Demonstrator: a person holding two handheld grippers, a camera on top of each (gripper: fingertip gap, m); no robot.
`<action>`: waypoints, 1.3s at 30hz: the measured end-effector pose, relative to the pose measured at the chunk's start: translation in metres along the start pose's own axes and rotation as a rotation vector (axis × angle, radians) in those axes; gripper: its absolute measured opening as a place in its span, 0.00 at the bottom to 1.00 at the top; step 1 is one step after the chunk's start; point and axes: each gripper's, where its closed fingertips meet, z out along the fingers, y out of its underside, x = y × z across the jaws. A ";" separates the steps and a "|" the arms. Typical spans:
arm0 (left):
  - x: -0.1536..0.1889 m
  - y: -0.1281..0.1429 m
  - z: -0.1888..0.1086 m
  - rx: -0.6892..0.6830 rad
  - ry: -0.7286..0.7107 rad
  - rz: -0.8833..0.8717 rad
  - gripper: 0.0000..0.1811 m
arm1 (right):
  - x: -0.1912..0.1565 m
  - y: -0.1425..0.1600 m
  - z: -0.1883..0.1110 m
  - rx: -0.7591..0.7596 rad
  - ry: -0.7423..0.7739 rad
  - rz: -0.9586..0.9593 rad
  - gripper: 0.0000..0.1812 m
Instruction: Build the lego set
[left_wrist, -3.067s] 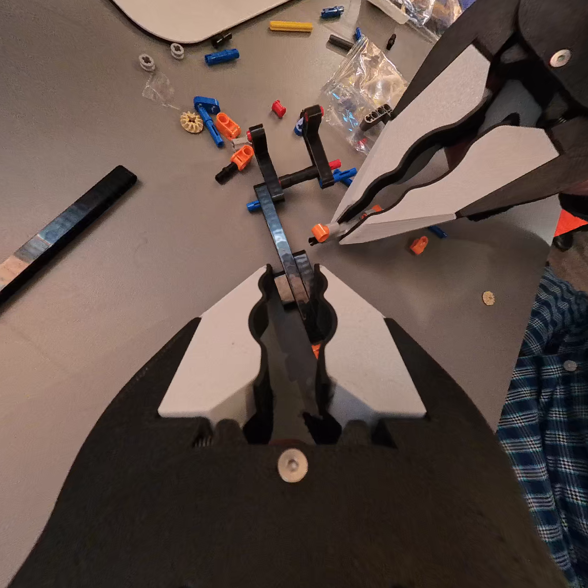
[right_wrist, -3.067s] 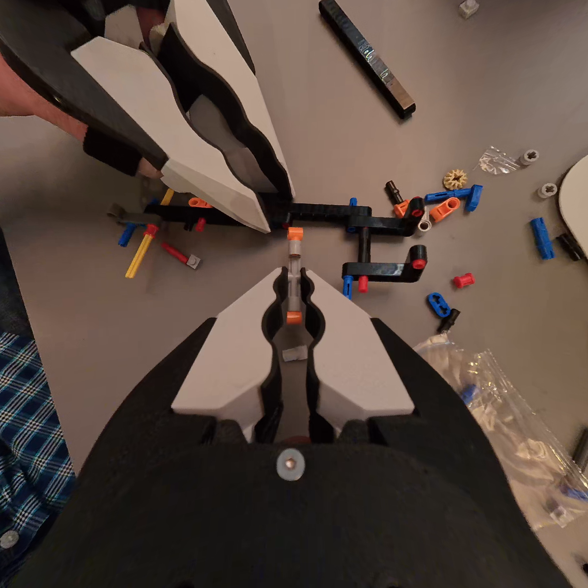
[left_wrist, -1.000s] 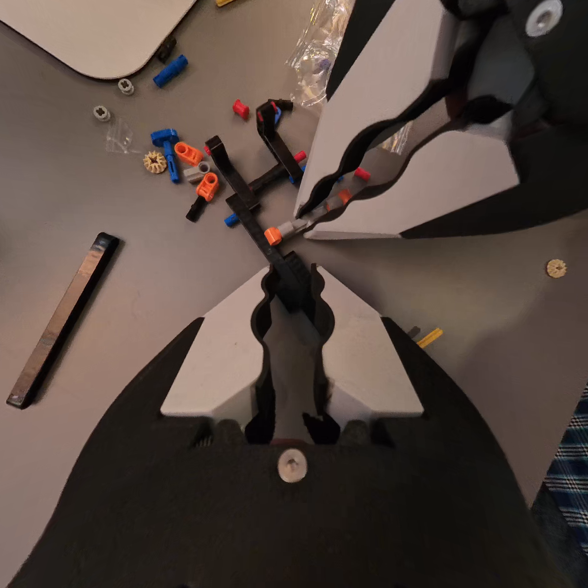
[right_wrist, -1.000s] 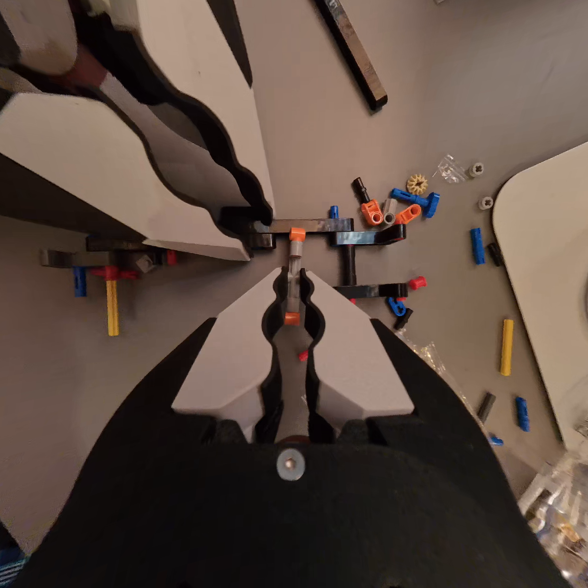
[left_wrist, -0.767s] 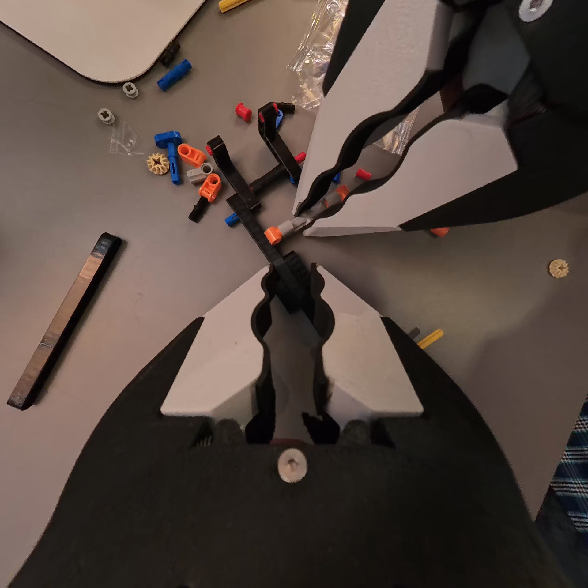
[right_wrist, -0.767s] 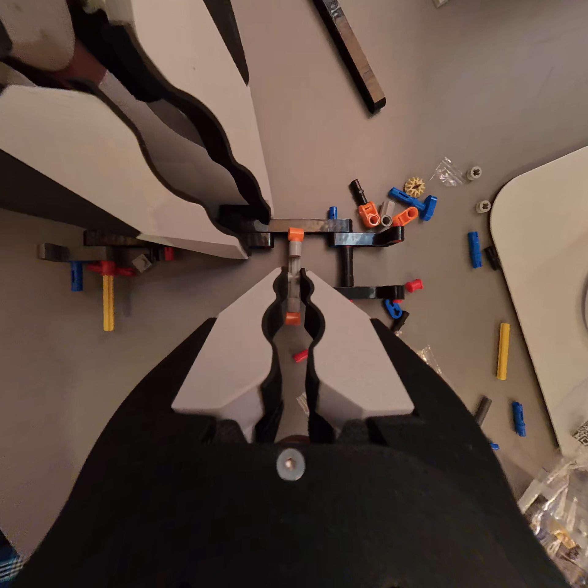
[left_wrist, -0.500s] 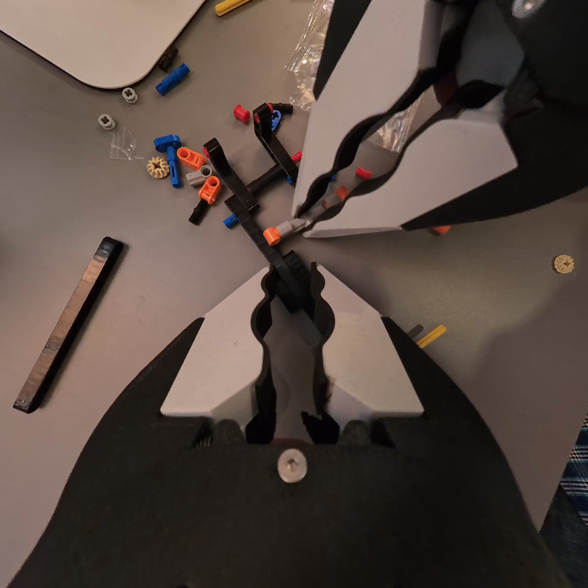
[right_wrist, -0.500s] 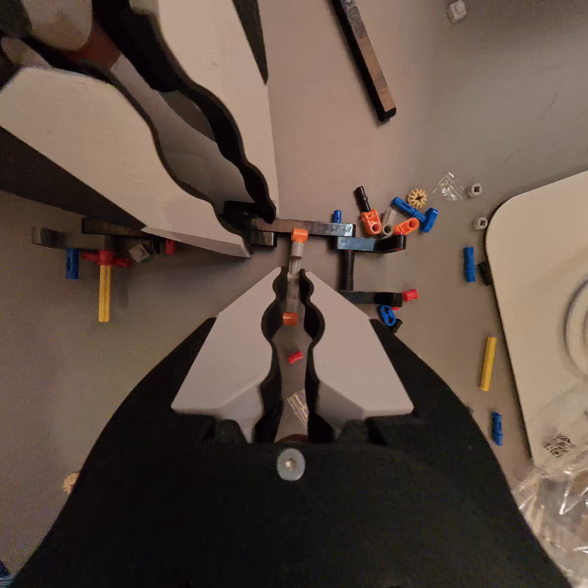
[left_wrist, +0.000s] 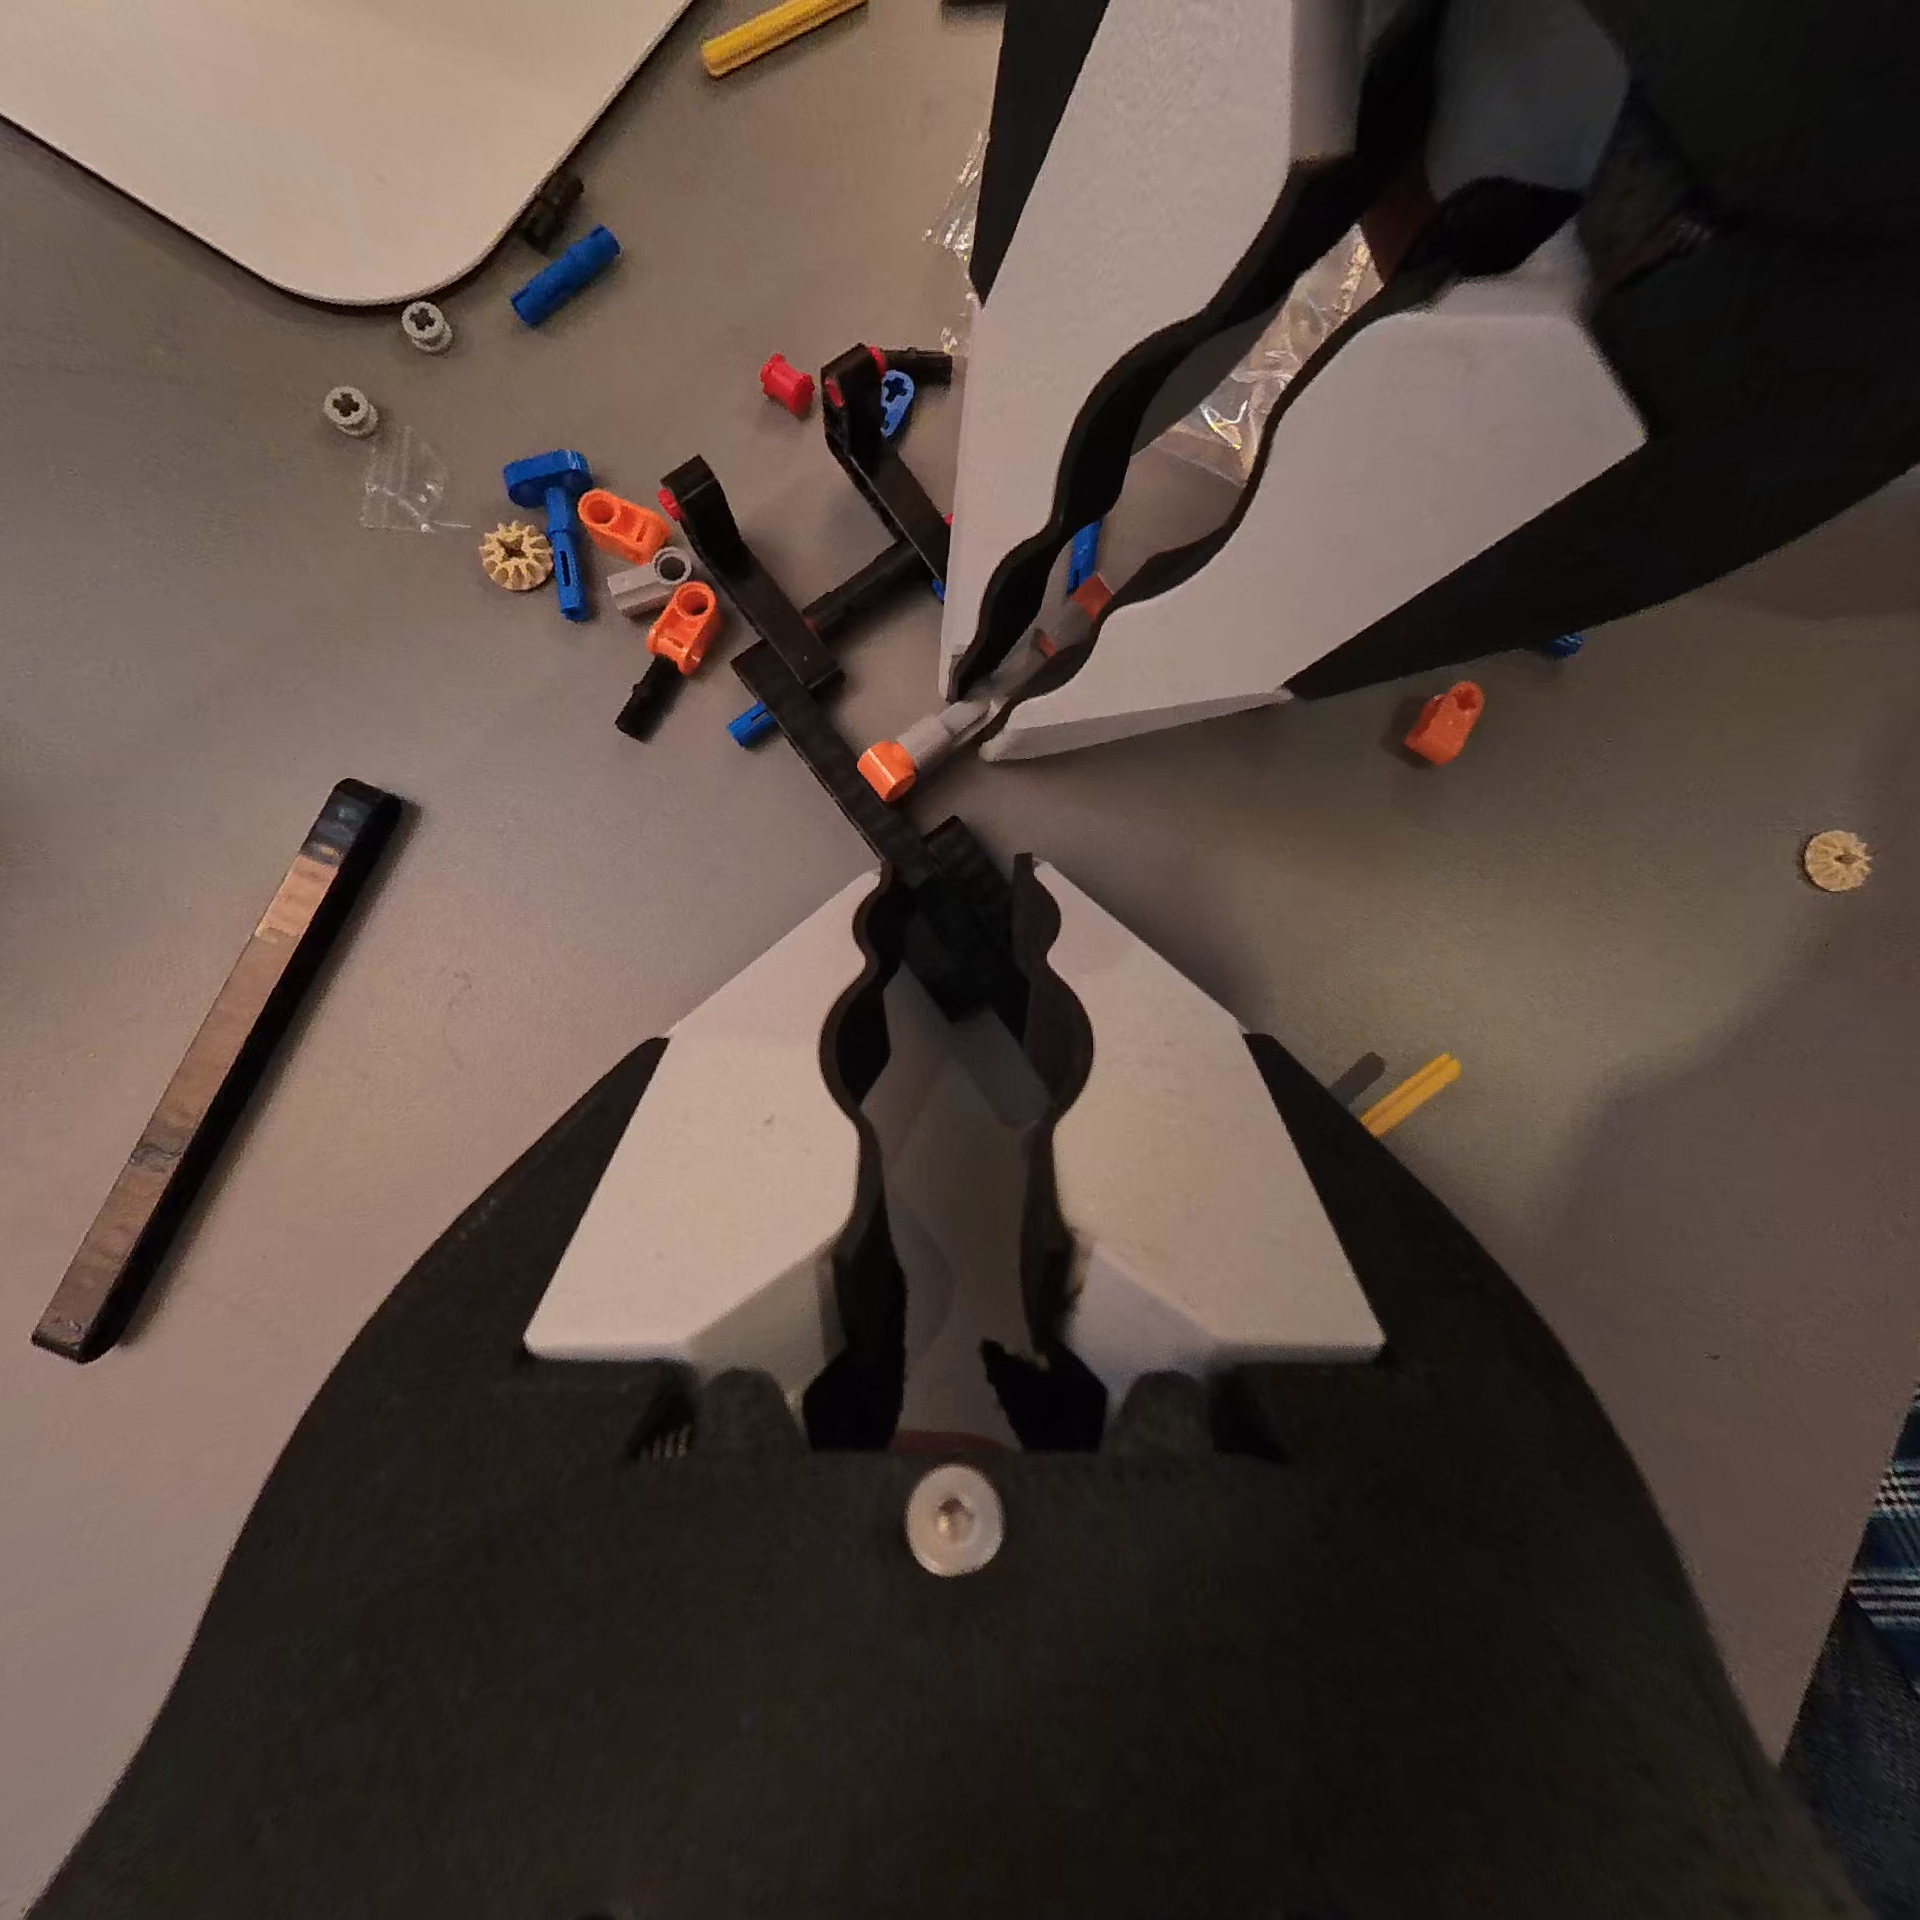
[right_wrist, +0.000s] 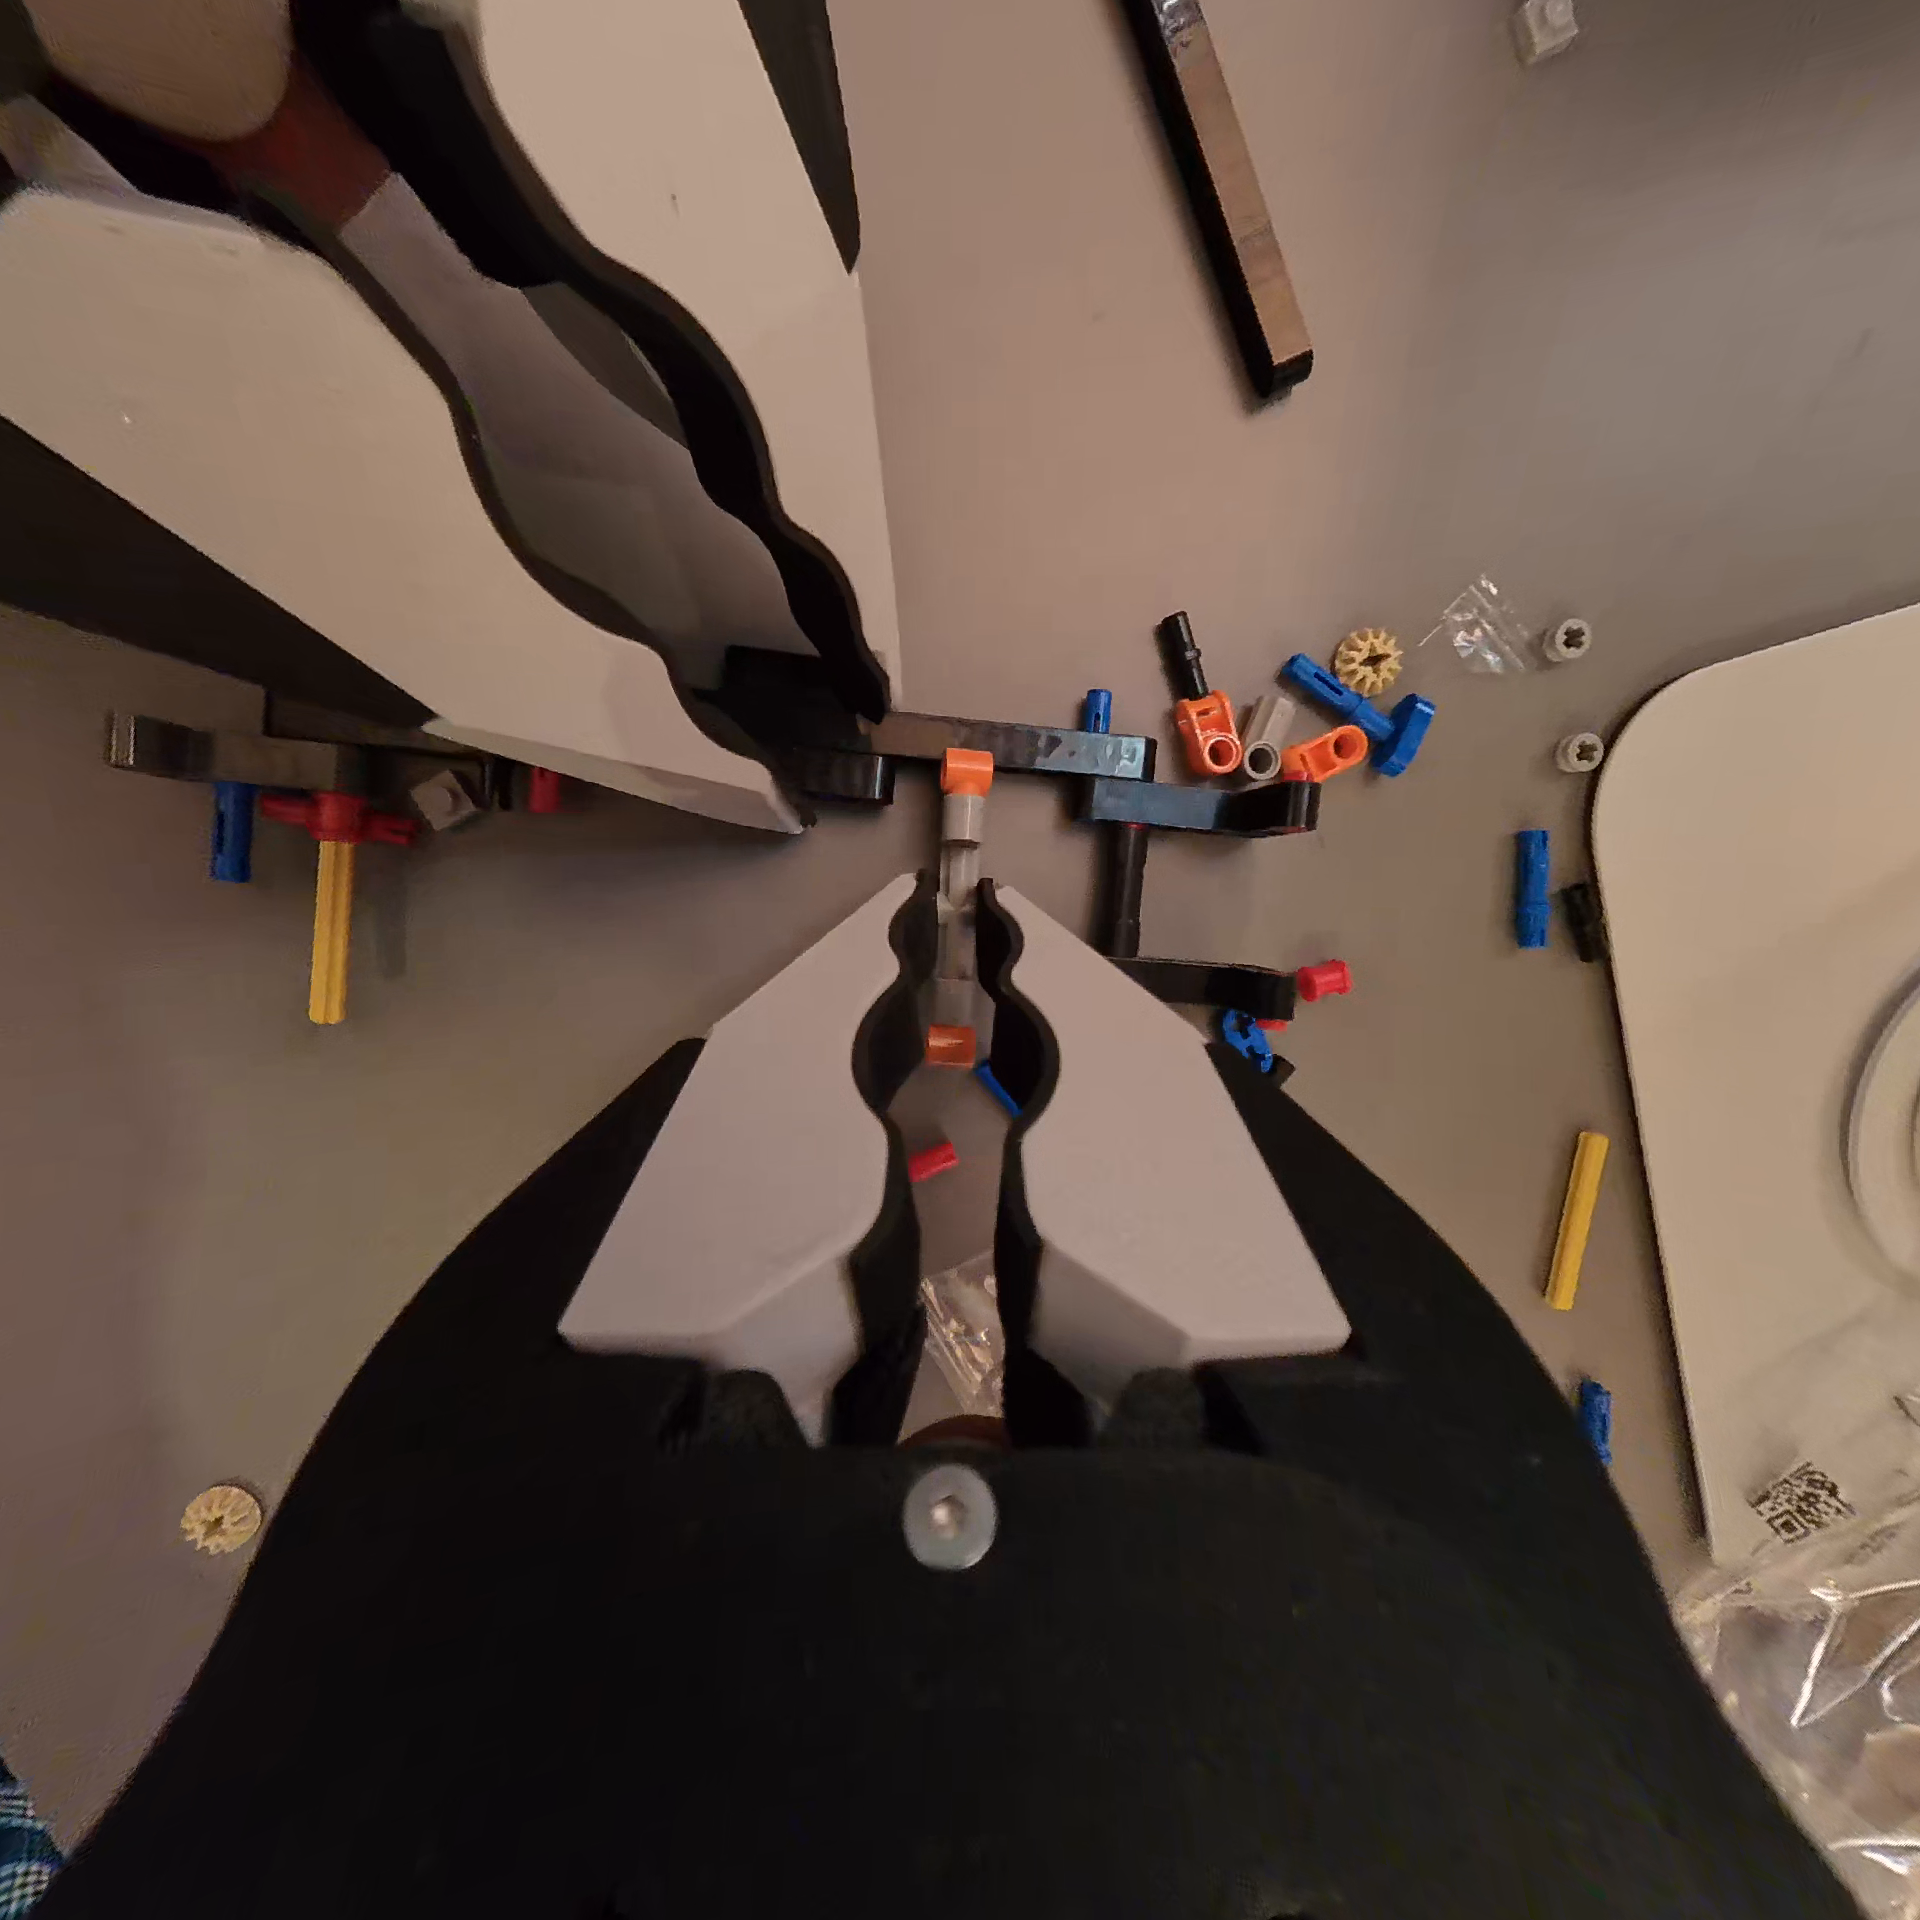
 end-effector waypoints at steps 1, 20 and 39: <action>0.000 0.000 0.000 0.000 -0.003 0.003 0.10 | 0.000 0.000 0.000 0.002 0.005 0.002 0.02; -0.001 0.000 -0.001 0.015 -0.024 -0.005 0.10 | 0.003 -0.002 0.001 0.036 0.005 0.002 0.03; -0.001 0.000 -0.001 0.008 -0.013 -0.034 0.10 | -0.006 0.000 -0.001 0.039 0.001 -0.093 0.03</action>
